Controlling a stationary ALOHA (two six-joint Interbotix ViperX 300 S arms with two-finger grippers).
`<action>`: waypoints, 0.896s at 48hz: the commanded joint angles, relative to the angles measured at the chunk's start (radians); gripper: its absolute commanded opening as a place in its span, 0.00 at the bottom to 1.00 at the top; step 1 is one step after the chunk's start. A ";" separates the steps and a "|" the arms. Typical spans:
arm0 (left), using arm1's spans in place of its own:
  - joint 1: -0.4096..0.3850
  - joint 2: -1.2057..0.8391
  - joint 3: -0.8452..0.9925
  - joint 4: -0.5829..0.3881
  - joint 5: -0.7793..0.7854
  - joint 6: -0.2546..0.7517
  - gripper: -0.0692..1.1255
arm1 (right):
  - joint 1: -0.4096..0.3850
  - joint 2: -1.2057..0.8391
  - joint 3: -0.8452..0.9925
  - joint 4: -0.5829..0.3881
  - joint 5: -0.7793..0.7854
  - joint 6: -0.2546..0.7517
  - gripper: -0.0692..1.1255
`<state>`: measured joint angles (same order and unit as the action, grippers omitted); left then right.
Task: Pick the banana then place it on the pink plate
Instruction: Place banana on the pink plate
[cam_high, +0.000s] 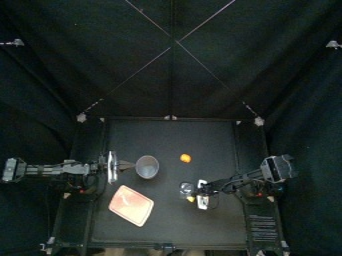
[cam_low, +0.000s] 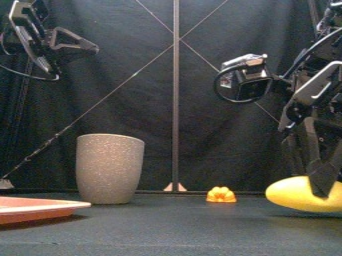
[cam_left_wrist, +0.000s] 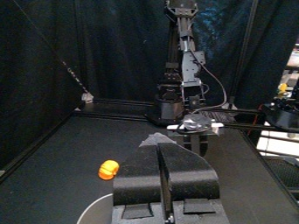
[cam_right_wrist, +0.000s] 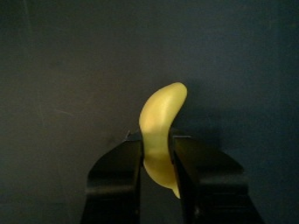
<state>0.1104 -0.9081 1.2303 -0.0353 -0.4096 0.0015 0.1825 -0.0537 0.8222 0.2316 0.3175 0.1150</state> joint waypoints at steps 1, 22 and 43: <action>0.002 0.006 -0.015 0.002 -0.008 0.003 0.04 | -0.003 -0.018 -0.064 -0.006 -0.026 -0.005 0.37; 0.051 0.006 -0.020 0.009 -0.018 0.008 0.04 | -0.002 0.215 -0.437 -0.089 -0.449 -0.003 0.38; 0.061 0.000 0.006 0.025 -0.005 0.005 0.04 | -0.002 0.575 -0.904 -0.109 -0.302 -0.002 0.50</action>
<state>0.1687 -0.9081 1.2502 -0.0123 -0.4111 0.0061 0.1825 0.5216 0.0000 0.1243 -0.0276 0.1150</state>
